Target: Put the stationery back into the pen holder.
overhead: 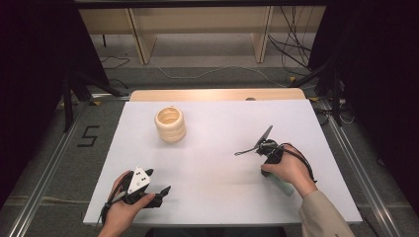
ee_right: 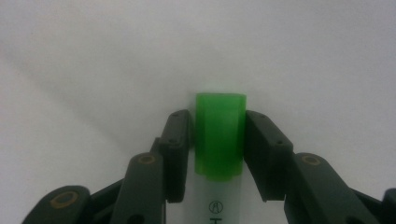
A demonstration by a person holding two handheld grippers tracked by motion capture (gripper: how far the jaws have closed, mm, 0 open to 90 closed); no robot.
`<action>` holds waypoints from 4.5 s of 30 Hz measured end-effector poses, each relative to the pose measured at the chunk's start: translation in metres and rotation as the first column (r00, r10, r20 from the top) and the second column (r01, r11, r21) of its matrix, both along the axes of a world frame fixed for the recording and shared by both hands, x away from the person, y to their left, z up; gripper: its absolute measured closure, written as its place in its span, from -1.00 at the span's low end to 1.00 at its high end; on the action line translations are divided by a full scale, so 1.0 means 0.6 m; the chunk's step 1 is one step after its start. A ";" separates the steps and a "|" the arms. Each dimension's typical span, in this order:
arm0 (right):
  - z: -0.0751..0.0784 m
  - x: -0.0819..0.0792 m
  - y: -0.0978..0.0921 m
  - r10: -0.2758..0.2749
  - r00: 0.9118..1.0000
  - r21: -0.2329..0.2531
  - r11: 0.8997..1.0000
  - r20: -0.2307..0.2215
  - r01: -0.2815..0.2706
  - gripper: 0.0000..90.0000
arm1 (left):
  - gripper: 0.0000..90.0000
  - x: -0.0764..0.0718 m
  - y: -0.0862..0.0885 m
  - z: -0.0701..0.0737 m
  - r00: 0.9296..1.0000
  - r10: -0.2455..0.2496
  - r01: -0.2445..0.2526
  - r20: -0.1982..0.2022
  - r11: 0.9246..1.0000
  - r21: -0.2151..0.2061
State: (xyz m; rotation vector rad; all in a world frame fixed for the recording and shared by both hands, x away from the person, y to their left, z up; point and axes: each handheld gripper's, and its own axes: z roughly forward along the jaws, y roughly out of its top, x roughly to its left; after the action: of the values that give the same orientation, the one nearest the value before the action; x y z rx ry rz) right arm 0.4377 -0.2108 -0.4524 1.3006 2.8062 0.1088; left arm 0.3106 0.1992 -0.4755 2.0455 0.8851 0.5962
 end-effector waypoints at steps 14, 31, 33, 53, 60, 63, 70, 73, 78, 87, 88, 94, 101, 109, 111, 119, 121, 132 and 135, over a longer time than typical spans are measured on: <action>0.000 0.000 0.003 -0.016 1.000 -0.006 1.000 -0.007 0.016 0.47 | -0.60 0.000 -0.001 0.000 1.000 -0.002 0.002 0.000 1.000 -0.001; 0.002 -0.001 0.003 -0.016 1.000 0.003 1.000 -0.014 0.016 0.49 | -0.60 -0.001 0.000 0.001 1.000 -0.004 0.004 0.000 1.000 0.004; 0.003 -0.001 0.002 -0.014 1.000 0.010 1.000 -0.010 0.014 0.49 | -0.60 -0.001 0.000 0.000 1.000 -0.004 0.004 0.000 1.000 0.003; 0.039 -0.009 -0.009 -0.026 0.997 0.119 0.993 0.066 0.018 0.50 | -0.59 -0.001 0.000 0.001 1.000 -0.003 0.003 0.005 1.000 -0.001; 0.051 -0.011 -0.008 -0.016 0.995 0.162 0.987 0.097 0.000 0.50 | -0.59 0.000 0.000 0.001 1.000 -0.005 0.005 0.004 1.000 0.003; 0.054 -0.012 -0.008 -0.006 0.993 0.179 0.984 0.119 -0.016 0.50 | -0.59 0.000 0.000 0.001 1.000 -0.003 0.003 0.005 1.000 0.000; 0.063 -0.014 -0.006 -0.013 0.988 0.225 0.974 0.157 -0.023 0.50 | -0.60 0.000 0.000 0.000 1.000 -0.004 0.004 0.002 1.000 -0.001; 0.067 -0.015 -0.006 -0.020 0.983 0.245 0.969 0.180 -0.025 0.50 | -0.60 0.000 -0.001 0.000 1.000 -0.004 0.004 0.004 1.000 -0.001; 0.072 -0.016 -0.005 -0.020 0.976 0.272 0.961 0.218 -0.041 0.50 | -0.60 0.000 -0.001 0.000 1.000 -0.003 0.003 0.002 1.000 -0.004; 0.077 -0.017 -0.002 -0.024 0.965 0.307 0.950 0.262 -0.060 0.50 | -0.60 0.000 -0.001 0.000 1.000 -0.004 0.004 0.002 1.000 -0.004; 0.078 -0.017 -0.002 -0.019 0.963 0.312 0.948 0.270 -0.068 0.50 | -0.60 0.000 -0.001 0.000 1.000 -0.004 0.004 0.003 1.000 -0.005; 0.086 -0.019 -0.002 -0.034 0.948 0.350 0.933 0.315 -0.083 0.50 | -0.60 0.000 -0.001 0.000 1.000 -0.004 0.004 0.005 1.000 -0.002; 0.093 -0.021 -0.004 -0.051 0.923 0.402 0.908 0.383 -0.116 0.50 | -0.60 0.000 0.000 0.001 1.000 -0.004 0.004 0.007 1.000 -0.001; 0.095 -0.021 -0.004 -0.076 0.898 0.454 0.879 0.434 -0.145 0.50 | -0.60 0.000 0.000 0.001 1.000 -0.005 0.005 0.009 1.000 -0.002; 0.096 -0.022 -0.005 -0.083 0.894 0.468 0.871 0.440 -0.149 0.50 | -0.60 0.000 0.000 0.001 1.000 -0.005 0.005 0.009 1.000 -0.001; 0.097 -0.024 -0.002 -0.106 0.877 0.505 0.846 0.469 -0.168 0.50 | -0.60 0.000 -0.001 0.001 1.000 -0.005 0.005 0.010 1.000 -0.004; 0.096 -0.024 -0.001 -0.118 0.872 0.519 0.838 0.475 -0.169 0.50 | -0.60 0.000 -0.001 0.001 1.000 -0.004 0.004 0.010 1.000 -0.009; 0.096 -0.032 0.009 -0.145 0.852 0.576 0.791 0.503 -0.206 0.50 | -0.60 0.002 -0.012 0.008 0.999 -0.015 0.016 0.031 0.999 -0.045; 0.092 -0.037 0.015 -0.153 0.852 0.605 0.766 0.500 -0.217 0.50 | -0.58 0.008 -0.026 0.018 0.999 0.000 0.003 0.036 0.996 -0.084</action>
State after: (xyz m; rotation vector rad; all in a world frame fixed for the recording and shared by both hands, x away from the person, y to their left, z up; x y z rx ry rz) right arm 0.4155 -0.2021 -0.3973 1.0516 2.3478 1.3293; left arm 0.3152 0.1836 -0.4648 1.9539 0.8730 0.5830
